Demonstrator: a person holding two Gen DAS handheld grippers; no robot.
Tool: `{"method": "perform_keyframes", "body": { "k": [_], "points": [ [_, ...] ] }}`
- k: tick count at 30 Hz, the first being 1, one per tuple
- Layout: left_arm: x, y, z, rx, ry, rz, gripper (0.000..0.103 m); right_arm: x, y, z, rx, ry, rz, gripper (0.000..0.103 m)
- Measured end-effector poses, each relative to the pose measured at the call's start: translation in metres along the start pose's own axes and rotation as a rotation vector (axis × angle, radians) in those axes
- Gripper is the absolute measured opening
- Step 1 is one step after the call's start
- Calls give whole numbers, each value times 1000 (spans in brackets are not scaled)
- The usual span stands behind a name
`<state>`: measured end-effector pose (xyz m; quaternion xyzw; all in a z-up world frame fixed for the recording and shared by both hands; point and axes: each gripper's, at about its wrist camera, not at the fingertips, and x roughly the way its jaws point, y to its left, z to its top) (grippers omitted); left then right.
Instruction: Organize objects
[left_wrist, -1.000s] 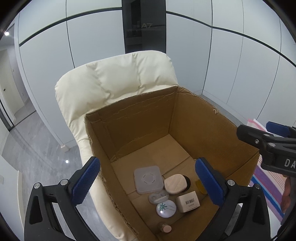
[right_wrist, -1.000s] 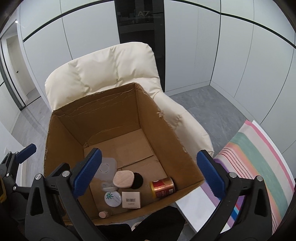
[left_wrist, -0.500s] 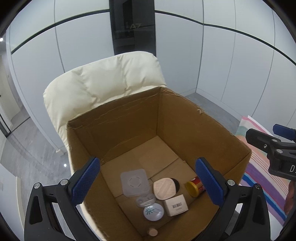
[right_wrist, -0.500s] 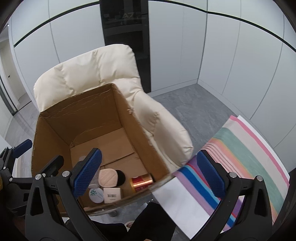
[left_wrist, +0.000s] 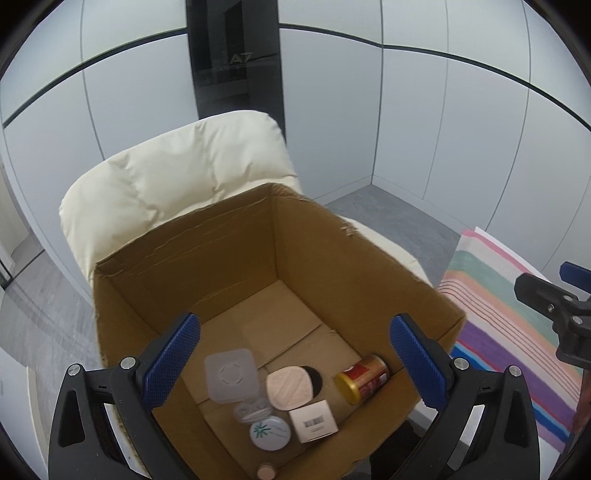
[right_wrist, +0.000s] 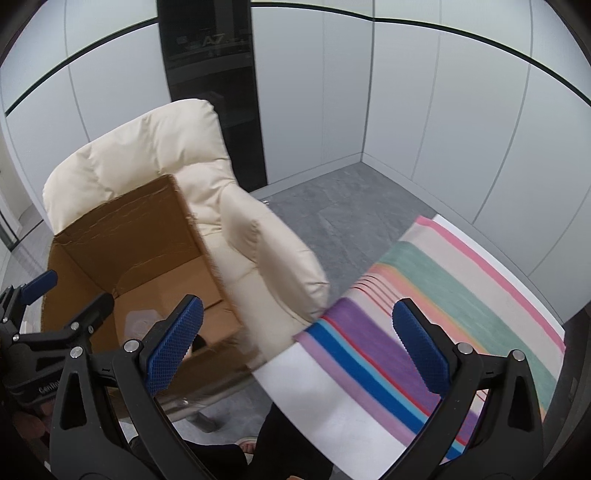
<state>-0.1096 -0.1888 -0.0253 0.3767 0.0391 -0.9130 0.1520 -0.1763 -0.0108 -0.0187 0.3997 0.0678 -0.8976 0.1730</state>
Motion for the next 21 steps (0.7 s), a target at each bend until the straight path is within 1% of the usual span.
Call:
{"method": "perform_keyframes", "body": {
  "k": [6,10,14,21],
  "points": [
    [2,-32,2,39,3,-38,103,-6,-32,-6,43,-1,-33,103],
    [0,-60,0,79,11,-80,103,-13,-54,-11,77,7,-58,103],
    [-7,-82,1,111,8,-109,103,-26,-80,-16,132,-1,-73,103],
    [-26,-108,4,136,-11,-144,103,-46,-108,-29,189,3,-111,103]
  ]
}}
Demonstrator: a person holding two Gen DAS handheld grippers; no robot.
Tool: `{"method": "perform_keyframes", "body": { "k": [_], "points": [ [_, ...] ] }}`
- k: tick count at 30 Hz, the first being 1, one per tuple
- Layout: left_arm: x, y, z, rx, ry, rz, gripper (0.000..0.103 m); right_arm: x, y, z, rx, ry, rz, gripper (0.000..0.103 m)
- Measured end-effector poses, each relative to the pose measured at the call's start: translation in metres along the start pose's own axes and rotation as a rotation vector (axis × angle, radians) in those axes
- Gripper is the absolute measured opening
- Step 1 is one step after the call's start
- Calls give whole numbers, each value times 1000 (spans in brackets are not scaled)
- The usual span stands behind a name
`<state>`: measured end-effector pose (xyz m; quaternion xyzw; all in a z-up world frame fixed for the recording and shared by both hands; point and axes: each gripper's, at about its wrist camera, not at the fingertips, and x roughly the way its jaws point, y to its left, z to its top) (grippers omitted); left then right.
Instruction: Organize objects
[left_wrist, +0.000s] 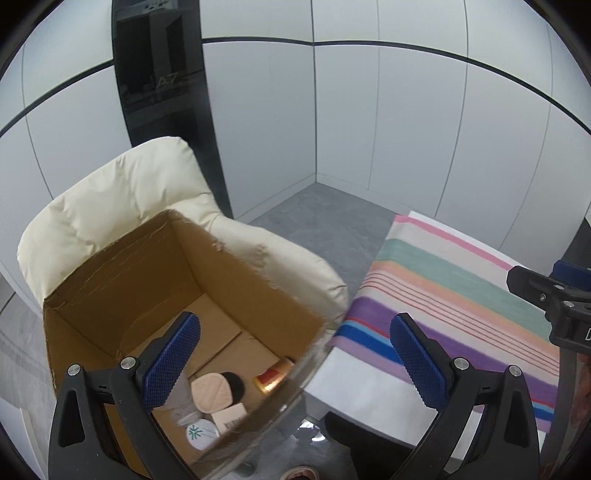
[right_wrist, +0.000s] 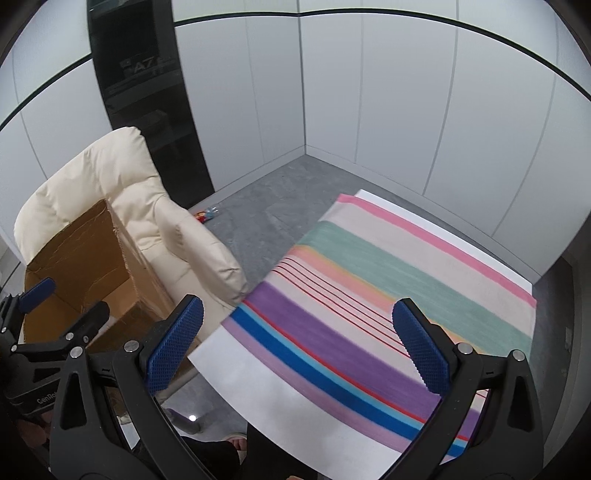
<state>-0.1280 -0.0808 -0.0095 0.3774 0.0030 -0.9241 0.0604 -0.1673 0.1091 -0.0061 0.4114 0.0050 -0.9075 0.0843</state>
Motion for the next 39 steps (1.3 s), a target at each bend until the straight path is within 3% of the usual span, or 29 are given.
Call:
{"method": "perform_keyframes", "body": {
  "k": [6,18,31,36,39],
  "points": [
    [-17,-22,-6,38,0,-42,103,-22,-9,-11,6,-13,-13,103],
    [-56,-56,-35,85,26,-109,103,-82,-51,-81,65,-5,-134,103],
    [-106,-57,-77,151,25,-109,103,-143,-79,-141,158,8,-117,103],
    [-114,-50,-88,122,46,-112,103,-153,-67,-159,106,22,-92,103],
    [-123,-45,-90,124,19,-71,103,-152,-60,-166,77,43,-75,103]
  ]
}}
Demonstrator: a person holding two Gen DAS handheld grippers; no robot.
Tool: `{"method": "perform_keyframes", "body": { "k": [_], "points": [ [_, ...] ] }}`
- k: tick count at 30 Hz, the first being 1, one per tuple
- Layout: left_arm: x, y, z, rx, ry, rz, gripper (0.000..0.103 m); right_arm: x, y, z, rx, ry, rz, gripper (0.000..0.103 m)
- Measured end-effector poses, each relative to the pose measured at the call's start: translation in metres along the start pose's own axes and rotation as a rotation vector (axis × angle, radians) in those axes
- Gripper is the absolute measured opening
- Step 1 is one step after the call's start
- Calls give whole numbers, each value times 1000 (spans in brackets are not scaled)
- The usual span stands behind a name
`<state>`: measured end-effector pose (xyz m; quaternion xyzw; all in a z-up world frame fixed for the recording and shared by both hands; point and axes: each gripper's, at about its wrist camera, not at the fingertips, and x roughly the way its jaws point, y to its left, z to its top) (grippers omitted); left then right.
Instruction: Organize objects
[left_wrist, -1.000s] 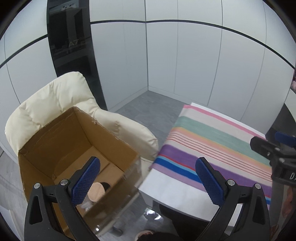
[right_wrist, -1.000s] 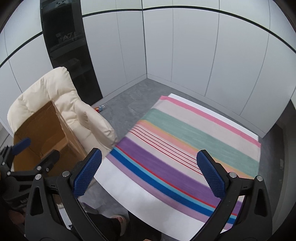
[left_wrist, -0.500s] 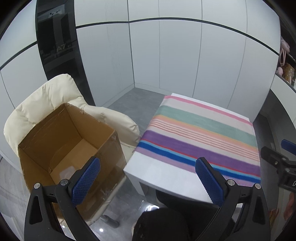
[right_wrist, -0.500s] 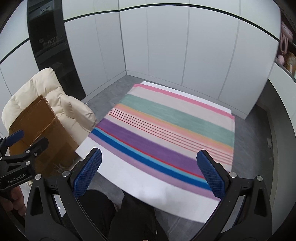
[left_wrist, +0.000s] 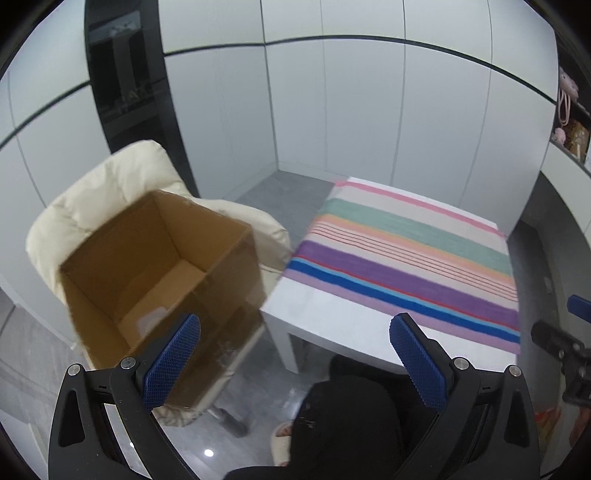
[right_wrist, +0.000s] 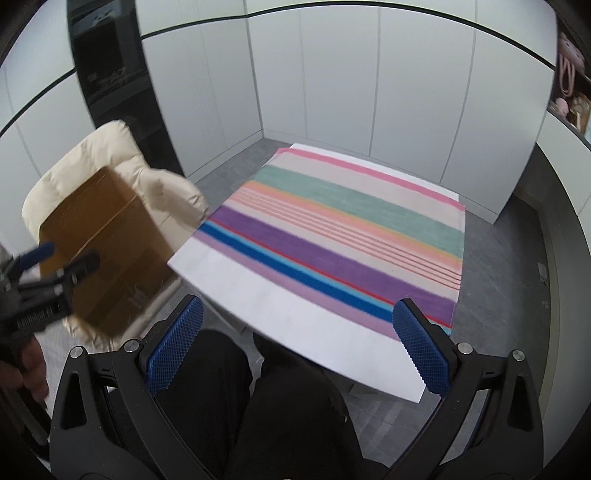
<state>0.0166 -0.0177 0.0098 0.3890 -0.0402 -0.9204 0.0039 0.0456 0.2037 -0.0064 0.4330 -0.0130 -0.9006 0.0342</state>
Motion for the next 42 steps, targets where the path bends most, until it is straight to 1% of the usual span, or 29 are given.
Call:
{"method": "perform_keyframes", "body": {
  "k": [2,4,7,15,24,29,42],
  "points": [
    [-5,5,-3,-14,-11,15,103,2,4,0,-15,8,0,103],
    [-9,10,-4,-37,-17,12,103,2,9,0,-27,1,8,103],
    [-8,16,-5,-53,-7,9,103,1,14,2,-43,-8,10,103],
    [-3,34,-6,-127,10,-1,103,9,14,6,-38,6,8,103],
    [-7,19,-10,-50,-7,2,103,16,13,7,-36,23,12,103],
    [-5,22,-10,-58,3,-10,103,16,18,7,-47,23,18,103],
    [-5,24,-10,-64,7,-13,103,17,25,8,-71,13,17,103]
  ]
}}
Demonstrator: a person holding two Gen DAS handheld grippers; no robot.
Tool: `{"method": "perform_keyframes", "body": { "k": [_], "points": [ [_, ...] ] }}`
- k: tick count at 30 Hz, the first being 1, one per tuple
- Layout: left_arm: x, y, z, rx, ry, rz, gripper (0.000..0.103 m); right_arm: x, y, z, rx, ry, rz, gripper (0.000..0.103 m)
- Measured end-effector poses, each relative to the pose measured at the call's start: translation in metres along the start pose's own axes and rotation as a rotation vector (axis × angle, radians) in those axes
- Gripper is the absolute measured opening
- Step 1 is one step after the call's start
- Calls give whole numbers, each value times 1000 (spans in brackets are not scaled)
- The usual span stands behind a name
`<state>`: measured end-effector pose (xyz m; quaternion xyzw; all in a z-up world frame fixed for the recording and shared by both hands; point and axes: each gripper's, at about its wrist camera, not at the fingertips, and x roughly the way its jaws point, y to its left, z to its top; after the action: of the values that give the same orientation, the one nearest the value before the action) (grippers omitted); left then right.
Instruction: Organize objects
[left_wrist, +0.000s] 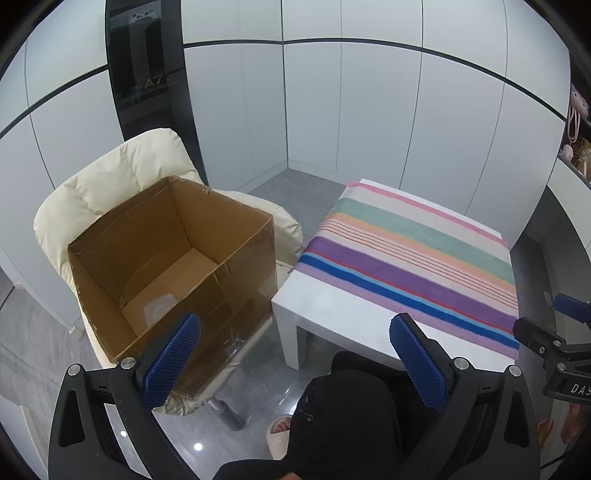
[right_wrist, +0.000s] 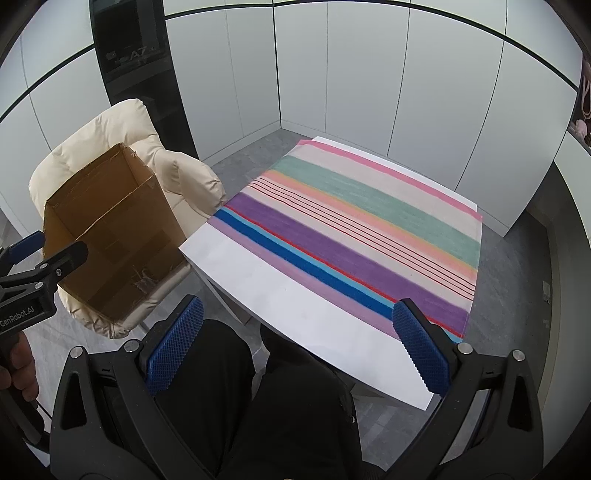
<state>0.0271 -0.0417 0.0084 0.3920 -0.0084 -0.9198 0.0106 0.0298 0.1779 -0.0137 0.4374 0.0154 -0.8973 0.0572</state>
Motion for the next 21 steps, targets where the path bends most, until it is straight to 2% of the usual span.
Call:
{"method": "perform_keyframes", "body": {
  "k": [21],
  "points": [
    [-1,-8,-3,37,-5,3,103,1,-1,2,0,-4,-6,103]
  ]
}}
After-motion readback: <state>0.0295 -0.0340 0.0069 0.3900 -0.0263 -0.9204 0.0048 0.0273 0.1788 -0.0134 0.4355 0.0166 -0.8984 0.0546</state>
